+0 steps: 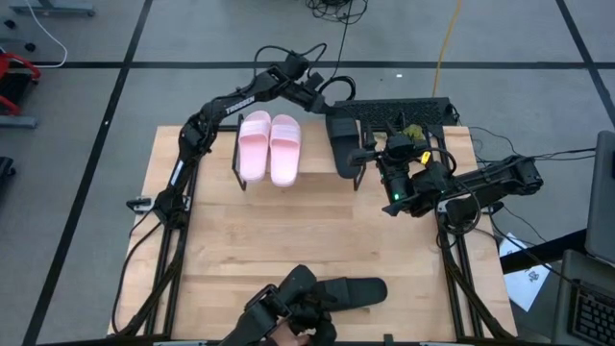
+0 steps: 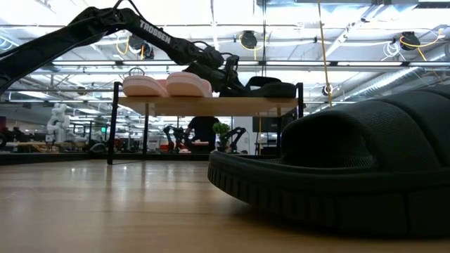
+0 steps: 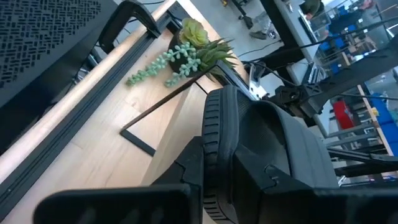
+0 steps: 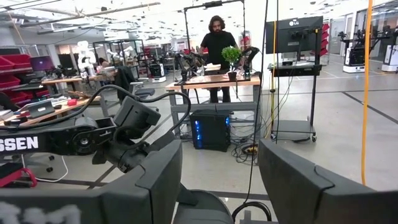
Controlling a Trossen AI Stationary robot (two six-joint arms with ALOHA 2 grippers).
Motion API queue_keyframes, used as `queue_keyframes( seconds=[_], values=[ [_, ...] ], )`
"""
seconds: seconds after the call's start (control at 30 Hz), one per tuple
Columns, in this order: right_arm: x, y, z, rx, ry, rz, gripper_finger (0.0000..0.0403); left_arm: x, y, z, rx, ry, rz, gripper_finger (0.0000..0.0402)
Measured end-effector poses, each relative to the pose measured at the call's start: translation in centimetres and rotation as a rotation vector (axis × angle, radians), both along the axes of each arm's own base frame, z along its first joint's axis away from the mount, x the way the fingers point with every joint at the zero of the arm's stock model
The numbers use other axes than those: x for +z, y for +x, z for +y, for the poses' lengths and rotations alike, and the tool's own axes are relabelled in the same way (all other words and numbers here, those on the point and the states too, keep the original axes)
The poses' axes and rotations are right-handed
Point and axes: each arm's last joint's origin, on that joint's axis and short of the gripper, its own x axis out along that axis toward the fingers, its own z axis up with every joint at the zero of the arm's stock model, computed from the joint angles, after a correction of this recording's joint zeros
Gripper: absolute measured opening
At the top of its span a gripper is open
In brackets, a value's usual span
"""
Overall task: Pick and place slides into the shelf
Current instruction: Put the top black slipper on the shelf
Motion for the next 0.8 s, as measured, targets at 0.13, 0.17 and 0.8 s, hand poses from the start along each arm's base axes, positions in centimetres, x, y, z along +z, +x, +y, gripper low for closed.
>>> queue_keyframes(
  seconds=[0.13,0.17,0.8],
  values=[
    [0.00,0.00,0.00,0.000,0.000,0.000,0.0199,-0.02,0.17,-0.16,-0.001,0.022,0.003,0.0046],
    [0.00,0.00,0.00,0.000,0.000,0.000,0.0199,-0.02,0.18,-0.17,-0.002,0.028,0.003,0.0046],
    [0.00,0.00,-0.01,0.001,0.007,-0.032,0.0199,-0.04,0.20,0.02,0.025,0.096,0.017,0.0145]
  ],
)
